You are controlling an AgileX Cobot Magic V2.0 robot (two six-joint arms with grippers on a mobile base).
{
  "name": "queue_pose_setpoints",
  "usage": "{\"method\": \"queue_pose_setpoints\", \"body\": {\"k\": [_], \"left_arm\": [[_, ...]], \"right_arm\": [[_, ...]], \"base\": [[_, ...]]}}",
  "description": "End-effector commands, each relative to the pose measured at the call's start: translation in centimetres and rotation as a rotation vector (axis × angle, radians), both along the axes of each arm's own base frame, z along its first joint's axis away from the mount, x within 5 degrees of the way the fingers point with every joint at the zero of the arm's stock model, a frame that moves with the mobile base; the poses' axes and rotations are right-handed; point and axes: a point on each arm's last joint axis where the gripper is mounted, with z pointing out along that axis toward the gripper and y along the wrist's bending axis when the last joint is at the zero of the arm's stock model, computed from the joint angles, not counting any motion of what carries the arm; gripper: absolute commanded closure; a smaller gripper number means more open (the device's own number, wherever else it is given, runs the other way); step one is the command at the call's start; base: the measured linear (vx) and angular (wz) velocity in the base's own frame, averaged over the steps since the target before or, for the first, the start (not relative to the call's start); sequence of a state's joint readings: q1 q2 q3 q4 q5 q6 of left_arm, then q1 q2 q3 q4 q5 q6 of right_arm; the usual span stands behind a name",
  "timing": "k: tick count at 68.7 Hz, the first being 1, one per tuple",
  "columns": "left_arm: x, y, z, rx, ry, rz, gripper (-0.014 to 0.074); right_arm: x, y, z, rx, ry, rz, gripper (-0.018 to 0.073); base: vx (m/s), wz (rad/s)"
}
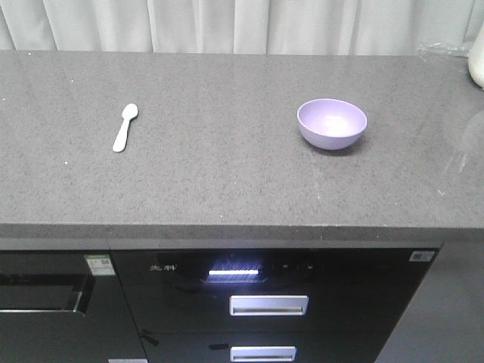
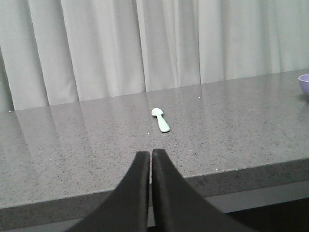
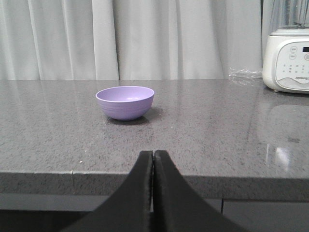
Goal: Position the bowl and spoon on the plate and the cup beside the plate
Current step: 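Drive closer to the counter, stopping in front of spoon and bowl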
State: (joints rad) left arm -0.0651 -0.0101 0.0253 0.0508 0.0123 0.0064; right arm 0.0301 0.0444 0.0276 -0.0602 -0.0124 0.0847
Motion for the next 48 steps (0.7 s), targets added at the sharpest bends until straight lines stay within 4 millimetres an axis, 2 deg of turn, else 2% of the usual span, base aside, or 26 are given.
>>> {"method": "queue_pose_setpoints", "body": {"k": [1,48], "left_arm": [[-0.24,-0.01,1.02,-0.024,-0.097,-0.004,0.0603],[-0.24,-0.01,1.02,-0.024,-0.097,-0.004,0.0603]], "right_arm": [[0.13,-0.01,0.37,-0.005,-0.048,-0.004,0.0565],[0.13,-0.01,0.37,-0.005,-0.048,-0.004,0.0565]], "base": [[0.20,0.00],[0.17,0.01]]}}
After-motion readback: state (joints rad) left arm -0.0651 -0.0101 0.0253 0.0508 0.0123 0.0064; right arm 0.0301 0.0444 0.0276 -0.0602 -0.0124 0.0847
